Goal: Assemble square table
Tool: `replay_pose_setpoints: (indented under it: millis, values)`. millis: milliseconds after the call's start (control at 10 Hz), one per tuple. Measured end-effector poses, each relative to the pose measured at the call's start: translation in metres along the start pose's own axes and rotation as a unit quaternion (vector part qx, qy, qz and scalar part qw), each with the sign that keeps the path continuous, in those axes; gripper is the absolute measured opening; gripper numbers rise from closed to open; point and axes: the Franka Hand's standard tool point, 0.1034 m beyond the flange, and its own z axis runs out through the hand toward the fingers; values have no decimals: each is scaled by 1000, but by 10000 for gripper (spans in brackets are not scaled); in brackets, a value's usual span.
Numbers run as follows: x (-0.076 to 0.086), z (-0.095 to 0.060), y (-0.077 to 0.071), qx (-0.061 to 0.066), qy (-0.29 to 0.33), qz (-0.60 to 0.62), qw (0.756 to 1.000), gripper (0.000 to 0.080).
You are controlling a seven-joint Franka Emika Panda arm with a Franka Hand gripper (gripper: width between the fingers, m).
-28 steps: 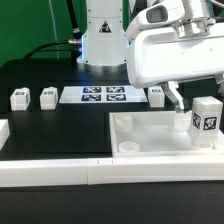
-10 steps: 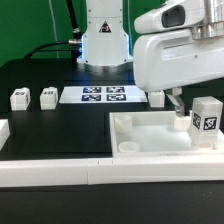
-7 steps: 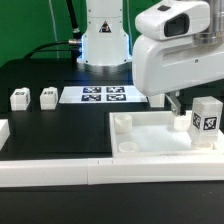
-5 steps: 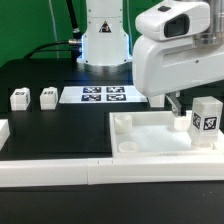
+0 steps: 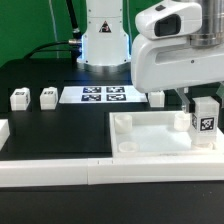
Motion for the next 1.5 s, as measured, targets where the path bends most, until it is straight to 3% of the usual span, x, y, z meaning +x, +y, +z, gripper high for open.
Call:
replay_pose_setpoints:
  millis: [300, 400, 500, 800, 900, 1100, 1300, 1400, 1500]
  values:
    - [1, 1, -1, 4, 4, 125, 992, 292]
    - [2, 1, 0, 12, 2, 177, 984, 292]
    - [2, 1, 0, 25, -2, 267, 963, 292]
    - [6, 2, -3, 61, -12, 492, 868, 292]
    - [6, 3, -3, 68, -17, 526, 848, 292]
    - [6, 4, -12, 67, -21, 585, 808, 292]
    - [6, 5, -11, 68, -16, 554, 830, 292]
    - [5, 7, -9, 65, -5, 485, 872, 445]
    - [5, 5, -8, 50, 5, 403, 914, 573]
